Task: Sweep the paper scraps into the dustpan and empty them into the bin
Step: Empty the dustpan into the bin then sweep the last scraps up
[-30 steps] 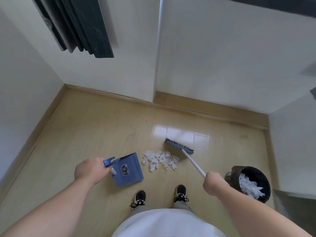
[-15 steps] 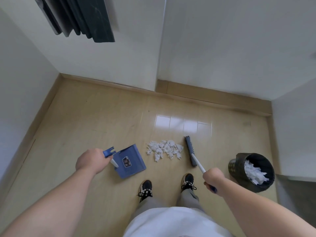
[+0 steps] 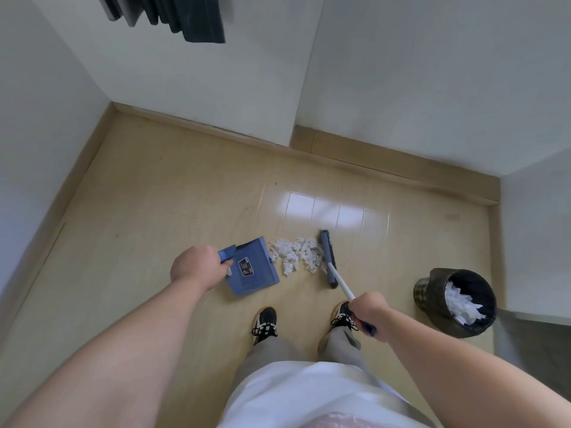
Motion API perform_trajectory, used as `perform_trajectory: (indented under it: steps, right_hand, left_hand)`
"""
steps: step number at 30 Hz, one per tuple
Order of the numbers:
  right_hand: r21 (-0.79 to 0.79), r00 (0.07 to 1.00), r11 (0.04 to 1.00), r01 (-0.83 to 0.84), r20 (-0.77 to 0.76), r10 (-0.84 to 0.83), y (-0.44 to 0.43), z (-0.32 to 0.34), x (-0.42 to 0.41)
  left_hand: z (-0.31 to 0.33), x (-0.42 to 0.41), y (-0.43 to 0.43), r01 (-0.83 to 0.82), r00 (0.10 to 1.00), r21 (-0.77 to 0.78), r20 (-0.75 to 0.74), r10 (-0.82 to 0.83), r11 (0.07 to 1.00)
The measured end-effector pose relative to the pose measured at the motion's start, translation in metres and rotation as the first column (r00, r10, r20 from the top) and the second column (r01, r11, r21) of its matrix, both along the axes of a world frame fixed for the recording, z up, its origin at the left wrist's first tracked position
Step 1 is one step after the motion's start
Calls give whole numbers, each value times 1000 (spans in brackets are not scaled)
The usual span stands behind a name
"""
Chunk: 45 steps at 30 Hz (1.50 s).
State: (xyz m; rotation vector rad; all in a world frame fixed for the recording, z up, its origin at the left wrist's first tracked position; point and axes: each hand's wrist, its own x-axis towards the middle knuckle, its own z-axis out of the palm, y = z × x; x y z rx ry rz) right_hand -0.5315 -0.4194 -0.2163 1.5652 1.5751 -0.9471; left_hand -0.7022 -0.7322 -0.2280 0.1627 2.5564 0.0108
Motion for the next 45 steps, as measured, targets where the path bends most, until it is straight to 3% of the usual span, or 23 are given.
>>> perform_trajectory:
  steps: [12, 16, 25, 30, 35, 41, 45]
  right_hand:
    - [-29, 946, 946, -322, 12, 323, -24, 16, -4]
    - [-9, 890, 894, -447, 94, 446, -33, 22, -5]
    - [-45, 684, 697, -715, 159, 712, -52, 30, -7]
    - [-42, 531, 542, -839, 153, 833, -58, 34, -5]
    - [18, 576, 578, -816, 122, 809, -50, 43, 0]
    - [68, 531, 527, -847, 108, 840, -34, 57, 8]
    - [68, 562, 557, -827, 121, 819, -26, 59, 16]
  left_hand:
    - [-1, -16, 18, 79, 997, 3, -16, -79, 997]
    - [-2, -23, 13, 64, 998, 10, -19, -64, 998]
    - [0, -25, 11, 62, 998, 17, -27, -61, 998]
    - [0, -23, 8, 63, 998, 32, -28, -62, 997]
    - [1, -23, 6, 48, 999, 31, -24, -48, 998]
    - [2, -21, 6, 54, 998, 20, -22, -53, 998]
    - [0, -21, 3, 50, 999, 33, -19, -50, 998]
